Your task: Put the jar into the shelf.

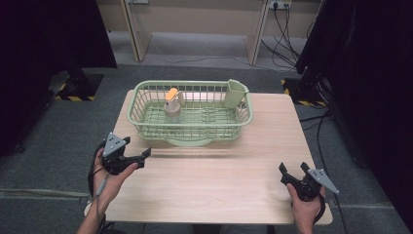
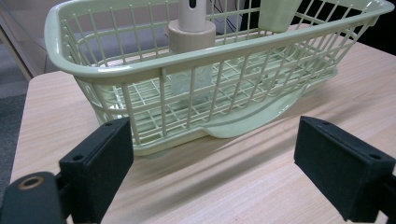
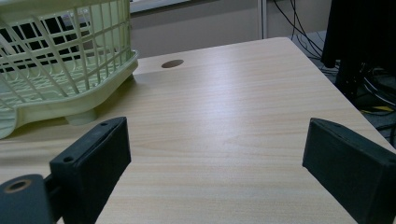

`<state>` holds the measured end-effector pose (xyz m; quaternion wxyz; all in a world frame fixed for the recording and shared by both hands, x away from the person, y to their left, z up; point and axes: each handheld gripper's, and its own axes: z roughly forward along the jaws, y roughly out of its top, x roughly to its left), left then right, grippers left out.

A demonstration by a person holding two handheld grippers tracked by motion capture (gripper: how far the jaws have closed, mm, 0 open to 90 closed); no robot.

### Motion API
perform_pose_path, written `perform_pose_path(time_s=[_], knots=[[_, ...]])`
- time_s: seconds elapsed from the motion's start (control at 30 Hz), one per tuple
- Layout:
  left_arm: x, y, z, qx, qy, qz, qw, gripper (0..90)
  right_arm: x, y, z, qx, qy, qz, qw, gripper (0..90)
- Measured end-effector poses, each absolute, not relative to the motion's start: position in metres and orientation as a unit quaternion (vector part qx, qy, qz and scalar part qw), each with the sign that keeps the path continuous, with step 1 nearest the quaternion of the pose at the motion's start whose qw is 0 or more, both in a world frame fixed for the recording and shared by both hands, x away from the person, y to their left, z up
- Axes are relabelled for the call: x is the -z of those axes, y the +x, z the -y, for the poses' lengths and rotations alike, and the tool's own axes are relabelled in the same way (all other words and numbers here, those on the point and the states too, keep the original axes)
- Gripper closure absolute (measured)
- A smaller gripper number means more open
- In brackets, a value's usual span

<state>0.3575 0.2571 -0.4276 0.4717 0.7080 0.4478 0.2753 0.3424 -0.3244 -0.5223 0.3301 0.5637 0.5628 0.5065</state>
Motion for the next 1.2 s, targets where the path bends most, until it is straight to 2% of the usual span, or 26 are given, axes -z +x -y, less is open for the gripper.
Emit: perform_pose_path(time_s=[0.6,1.2], knots=[[0.45,0.348,-0.261,-0.275,0.705,-0.444,0.479,11.1,0.522,0.342,0.324,-0.507,0.564,-0.562,0.329,7.8],[0.489,0.35,-0.269,-0.271,0.703,-0.454,0.475,10.8,0.522,0.342,0.324,-0.507,0.564,-0.562,0.33,7.8]])
